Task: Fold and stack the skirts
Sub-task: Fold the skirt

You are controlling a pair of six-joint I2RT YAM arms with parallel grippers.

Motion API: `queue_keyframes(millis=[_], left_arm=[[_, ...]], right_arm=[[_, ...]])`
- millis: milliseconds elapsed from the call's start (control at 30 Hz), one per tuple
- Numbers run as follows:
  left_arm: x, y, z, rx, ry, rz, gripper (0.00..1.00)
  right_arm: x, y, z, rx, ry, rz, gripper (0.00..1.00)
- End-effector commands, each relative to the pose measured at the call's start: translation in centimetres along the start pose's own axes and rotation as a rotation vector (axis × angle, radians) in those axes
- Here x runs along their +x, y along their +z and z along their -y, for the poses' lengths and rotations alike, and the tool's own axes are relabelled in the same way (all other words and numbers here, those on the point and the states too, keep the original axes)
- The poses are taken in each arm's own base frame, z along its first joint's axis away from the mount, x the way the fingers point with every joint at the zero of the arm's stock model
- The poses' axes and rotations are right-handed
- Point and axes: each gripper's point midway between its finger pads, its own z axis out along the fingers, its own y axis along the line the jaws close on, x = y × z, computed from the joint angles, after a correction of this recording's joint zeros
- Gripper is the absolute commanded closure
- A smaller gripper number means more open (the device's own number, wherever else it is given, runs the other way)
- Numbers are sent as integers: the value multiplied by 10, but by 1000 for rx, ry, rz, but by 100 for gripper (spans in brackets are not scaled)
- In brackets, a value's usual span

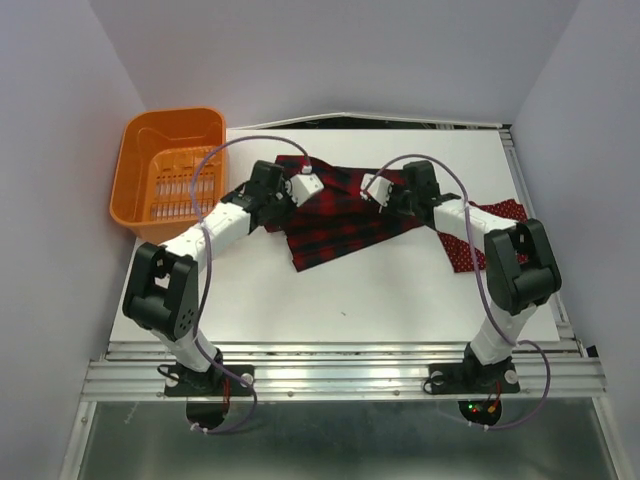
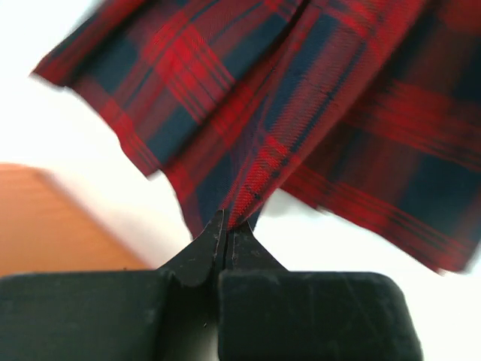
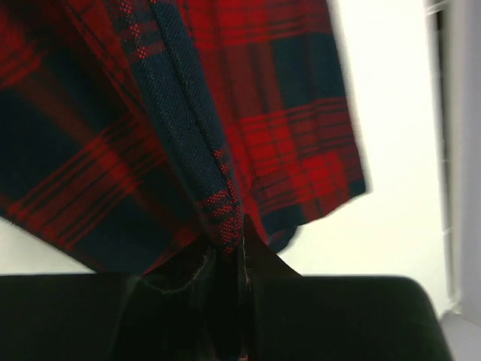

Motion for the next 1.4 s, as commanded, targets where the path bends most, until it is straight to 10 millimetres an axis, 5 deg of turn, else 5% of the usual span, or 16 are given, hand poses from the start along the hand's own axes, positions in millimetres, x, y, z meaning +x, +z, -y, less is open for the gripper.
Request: queue_keyframes(millis=[0,100,267,433,567,667,733,867,900,1100,1367], left_arm=[[20,-2,49,52,-28,-27,100],[27,4,85,114,-98,-58,100],[35,11,105,129,-163,-106,100],[32,7,93,79,-177,-122,100],[20,-13,63,37,-186,-55,99],[20,-30,45,31,-161,-26,82],[20,-37,46,53,-139,-16,53],[17,-49,58,105,-128,12,40],[17,-51,63,122,-126,23,28],[44,-40,69,79,-99,-44,25],[75,-18,80,96,-106,-142,18]], right_arm=[[26,12,-1,64,-66,-34,95],[34,22,-2,82,-38,-56,95],[26,26,11,121,-18,-30,96],[23,21,-1,38,-8,-35,99],[17,11,-52,-139,-10,-55,99],[13,3,-94,-237,-4,-85,99],[-3,-1,-123,-306,12,-90,99],[-18,-9,-165,-452,102,-171,99],[-18,-8,-174,-479,140,-200,99],[-42,0,-163,-475,241,-214,99],[-45,-4,-164,-498,269,-239,99]])
